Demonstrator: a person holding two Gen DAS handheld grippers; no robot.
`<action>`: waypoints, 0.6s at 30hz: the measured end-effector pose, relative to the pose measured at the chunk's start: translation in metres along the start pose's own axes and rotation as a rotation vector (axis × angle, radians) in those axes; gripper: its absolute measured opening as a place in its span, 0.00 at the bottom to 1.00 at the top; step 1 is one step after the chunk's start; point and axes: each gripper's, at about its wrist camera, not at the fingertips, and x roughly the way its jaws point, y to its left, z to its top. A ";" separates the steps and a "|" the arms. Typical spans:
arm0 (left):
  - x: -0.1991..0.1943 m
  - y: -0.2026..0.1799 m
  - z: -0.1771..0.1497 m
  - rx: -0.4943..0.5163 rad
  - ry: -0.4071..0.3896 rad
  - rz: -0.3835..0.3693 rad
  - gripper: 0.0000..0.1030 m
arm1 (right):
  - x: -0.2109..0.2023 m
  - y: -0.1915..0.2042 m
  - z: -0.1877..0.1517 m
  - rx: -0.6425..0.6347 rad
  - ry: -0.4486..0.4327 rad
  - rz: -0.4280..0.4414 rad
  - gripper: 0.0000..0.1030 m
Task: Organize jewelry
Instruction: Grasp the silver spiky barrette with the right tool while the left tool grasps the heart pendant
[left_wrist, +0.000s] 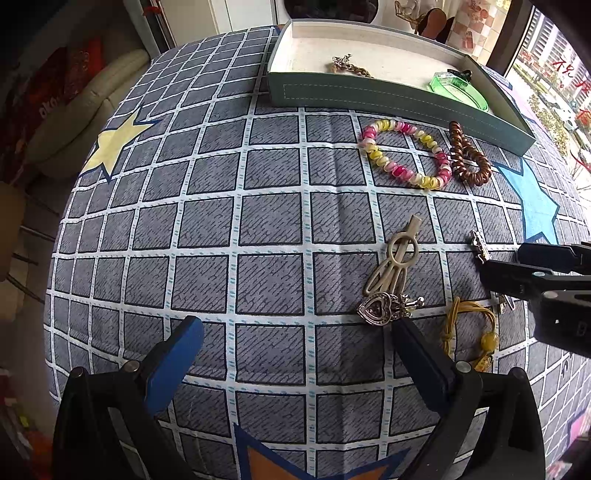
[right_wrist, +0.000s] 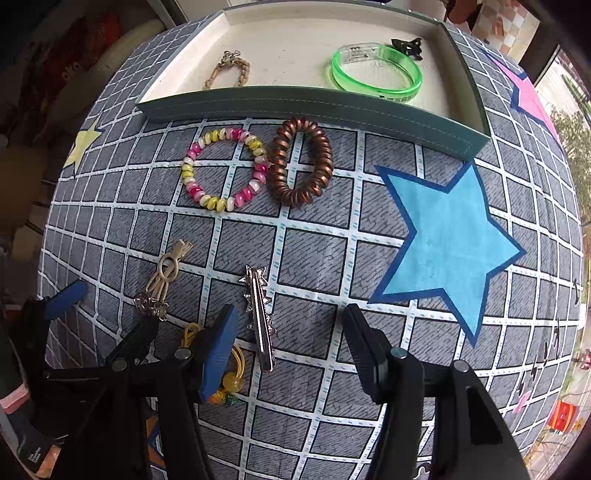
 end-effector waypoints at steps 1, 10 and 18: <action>-0.001 -0.003 -0.001 -0.001 0.000 -0.002 1.00 | 0.001 0.003 0.000 -0.022 0.000 -0.021 0.57; -0.002 -0.020 0.003 0.018 -0.006 -0.009 1.00 | -0.001 0.013 -0.005 -0.096 -0.020 -0.106 0.27; -0.008 -0.034 0.003 0.058 -0.014 -0.059 0.75 | -0.005 -0.005 -0.009 -0.091 -0.025 -0.095 0.21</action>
